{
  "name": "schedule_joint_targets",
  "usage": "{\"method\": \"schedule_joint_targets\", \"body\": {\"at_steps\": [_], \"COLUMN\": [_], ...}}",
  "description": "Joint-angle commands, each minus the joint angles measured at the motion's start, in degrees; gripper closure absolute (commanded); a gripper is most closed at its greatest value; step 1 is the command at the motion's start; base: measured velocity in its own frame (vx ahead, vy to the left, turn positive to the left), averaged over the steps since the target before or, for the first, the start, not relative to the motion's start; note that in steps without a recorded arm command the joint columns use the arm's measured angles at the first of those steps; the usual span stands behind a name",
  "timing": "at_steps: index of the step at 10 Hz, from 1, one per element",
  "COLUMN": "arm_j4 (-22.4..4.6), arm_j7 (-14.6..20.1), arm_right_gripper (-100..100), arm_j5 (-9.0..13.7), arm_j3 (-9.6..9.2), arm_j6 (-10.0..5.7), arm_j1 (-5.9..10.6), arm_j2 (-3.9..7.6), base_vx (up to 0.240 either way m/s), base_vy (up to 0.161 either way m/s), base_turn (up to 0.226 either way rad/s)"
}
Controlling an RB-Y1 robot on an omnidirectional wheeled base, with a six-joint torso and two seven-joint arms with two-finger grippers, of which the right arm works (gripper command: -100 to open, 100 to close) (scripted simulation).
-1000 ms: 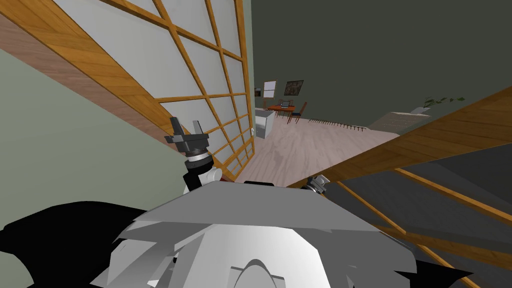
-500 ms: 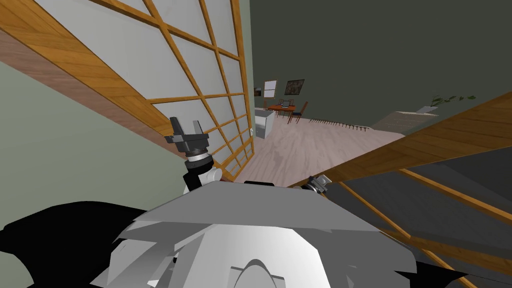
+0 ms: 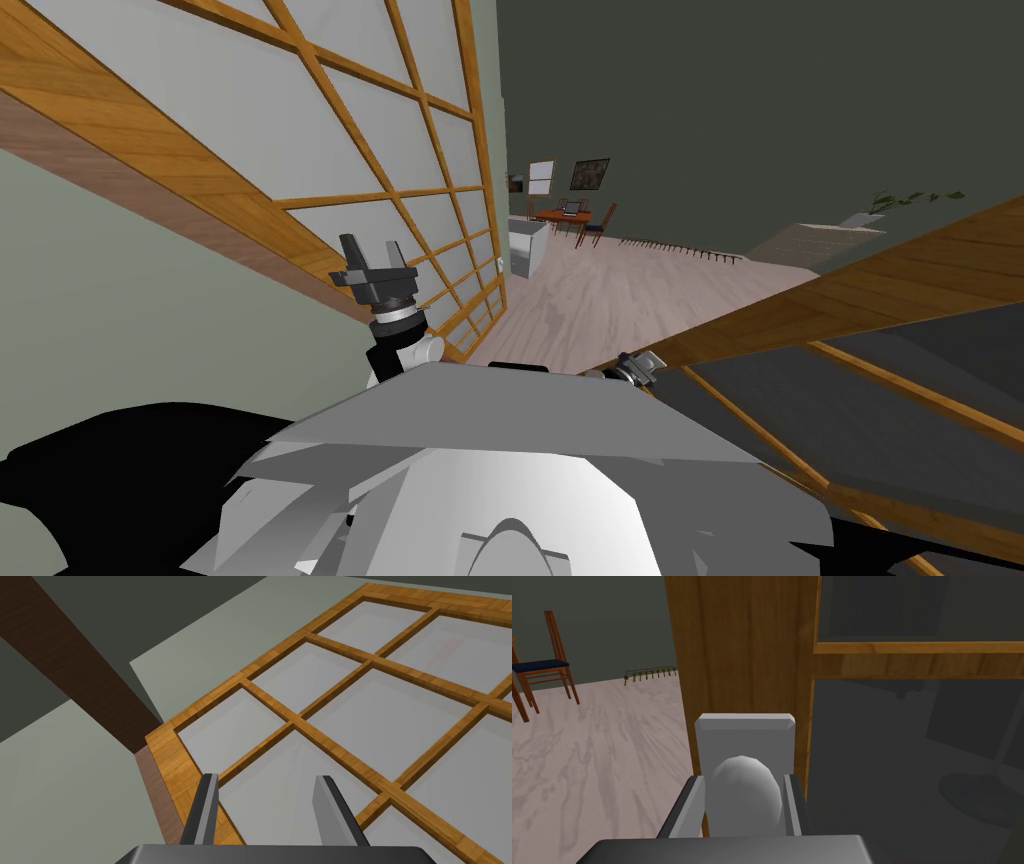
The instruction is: Push the door open
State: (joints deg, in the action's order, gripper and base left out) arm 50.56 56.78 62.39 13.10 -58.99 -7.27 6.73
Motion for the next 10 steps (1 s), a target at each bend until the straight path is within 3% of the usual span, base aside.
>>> {"method": "schedule_joint_targets", "body": {"at_steps": [1, 2, 3, 6, 7, 10], "arm_j4": [-0.24, -0.59, -0.59, -1.54, -1.54, -2.26], "arm_j7": [0.2, 0.13, 0.13, -0.07, -0.07, -0.23], "arm_right_gripper": [100, 100, 100, 100, 100, 100], "arm_j5": [-1.93, -3.35, -3.35, -7.16, -7.16, -10.06], "arm_j3": [2.86, 4.41, 5.14, 10.5, 11.05, 15.54], "arm_j6": [-0.29, 0.04, 0.04, 0.92, 0.92, 1.59], "arm_j1": [1.04, 1.64, 1.64, 3.29, 3.29, 4.54], "arm_j2": [-0.77, -1.73, -1.73, -4.39, -4.39, -6.52], "base_vx": [0.034, 0.043, 0.028, 0.036, 0.028, 0.031], "base_vy": [-0.069, -0.092, -0.057, -0.059, -0.048, -0.06], "base_turn": [0.024, 0.018, 0.021, 0.018, 0.016, 0.019]}}
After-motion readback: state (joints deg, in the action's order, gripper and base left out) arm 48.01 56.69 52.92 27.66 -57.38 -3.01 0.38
